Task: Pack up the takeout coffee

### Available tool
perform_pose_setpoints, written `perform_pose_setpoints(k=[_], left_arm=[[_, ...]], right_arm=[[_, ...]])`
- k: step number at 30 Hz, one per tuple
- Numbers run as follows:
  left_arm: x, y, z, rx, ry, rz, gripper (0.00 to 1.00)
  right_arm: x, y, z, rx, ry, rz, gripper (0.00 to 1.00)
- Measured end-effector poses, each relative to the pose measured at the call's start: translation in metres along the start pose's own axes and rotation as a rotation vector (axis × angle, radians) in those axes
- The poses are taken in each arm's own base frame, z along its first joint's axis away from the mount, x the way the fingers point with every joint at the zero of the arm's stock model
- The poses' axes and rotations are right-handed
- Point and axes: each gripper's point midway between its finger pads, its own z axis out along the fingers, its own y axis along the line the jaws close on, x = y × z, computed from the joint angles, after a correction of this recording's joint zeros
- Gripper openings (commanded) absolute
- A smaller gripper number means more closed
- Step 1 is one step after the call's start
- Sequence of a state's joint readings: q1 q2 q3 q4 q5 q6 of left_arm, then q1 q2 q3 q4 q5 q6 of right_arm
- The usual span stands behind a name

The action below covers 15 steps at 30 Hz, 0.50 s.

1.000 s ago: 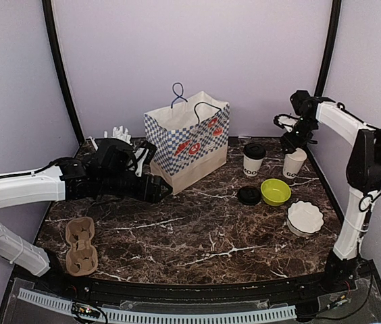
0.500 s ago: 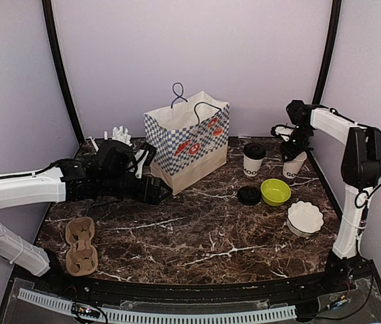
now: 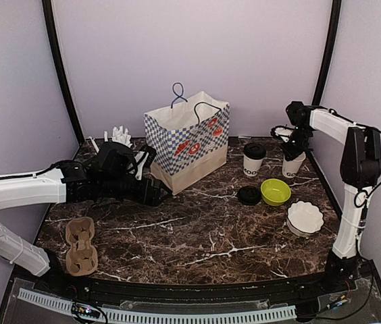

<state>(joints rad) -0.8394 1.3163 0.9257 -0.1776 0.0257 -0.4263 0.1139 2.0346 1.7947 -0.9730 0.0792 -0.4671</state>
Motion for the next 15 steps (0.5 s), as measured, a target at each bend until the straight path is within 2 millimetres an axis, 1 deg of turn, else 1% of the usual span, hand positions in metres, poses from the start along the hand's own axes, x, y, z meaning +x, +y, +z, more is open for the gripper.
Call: perform_pose_setpoints(k=[6, 9, 11, 12, 14, 15], left_arm=[[-0.001, 0.0, 0.0, 0.001, -0.004, 0.004, 0.82], [-0.001, 0.0, 0.0, 0.001, -0.004, 0.01, 0.82], [-0.001, 0.0, 0.0, 0.0, -0.005, 0.016, 0.83], [-0.001, 0.0, 0.0, -0.002, -0.006, 0.02, 0.83], [-0.002, 0.001, 0.0, -0.007, -0.009, 0.025, 0.84], [-0.002, 0.002, 0.0, -0.013, -0.011, 0.028, 0.84]], right_arm=[[0.002, 0.001, -0.002, 0.002, -0.002, 0.003, 0.0], [0.006, 0.002, -0.01, 0.006, -0.01, 0.008, 0.0], [0.005, 0.002, -0.025, 0.015, -0.035, 0.015, 0.0], [0.003, 0.002, -0.036, 0.021, -0.059, 0.018, 0.0], [-0.001, 0.004, -0.062, 0.033, -0.119, 0.022, 0.0], [-0.004, 0.006, -0.079, 0.041, -0.157, 0.022, 0.0]])
